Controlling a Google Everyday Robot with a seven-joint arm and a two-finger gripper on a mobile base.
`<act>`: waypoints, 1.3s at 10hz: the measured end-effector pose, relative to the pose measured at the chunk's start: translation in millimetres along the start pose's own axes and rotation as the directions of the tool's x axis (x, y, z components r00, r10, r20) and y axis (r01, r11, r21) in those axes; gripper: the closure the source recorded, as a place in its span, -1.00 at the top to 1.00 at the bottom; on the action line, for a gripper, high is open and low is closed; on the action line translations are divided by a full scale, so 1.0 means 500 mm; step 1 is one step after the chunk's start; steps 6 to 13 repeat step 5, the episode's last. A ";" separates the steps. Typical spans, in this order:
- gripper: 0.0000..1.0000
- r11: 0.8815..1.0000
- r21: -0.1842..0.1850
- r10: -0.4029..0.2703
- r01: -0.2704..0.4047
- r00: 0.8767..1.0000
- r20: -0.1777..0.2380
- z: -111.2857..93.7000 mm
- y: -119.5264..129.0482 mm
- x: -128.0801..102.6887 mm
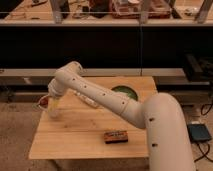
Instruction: Place the pepper in the ceramic cup
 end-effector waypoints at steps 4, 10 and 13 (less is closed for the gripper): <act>0.60 1.000 -0.006 0.008 -0.008 1.000 0.002 -0.008 0.004 -0.013; 0.60 0.999 -0.028 0.038 -0.038 0.999 0.010 -0.034 0.019 -0.056; 0.60 0.999 -0.028 0.038 -0.038 0.999 0.010 -0.034 0.019 -0.056</act>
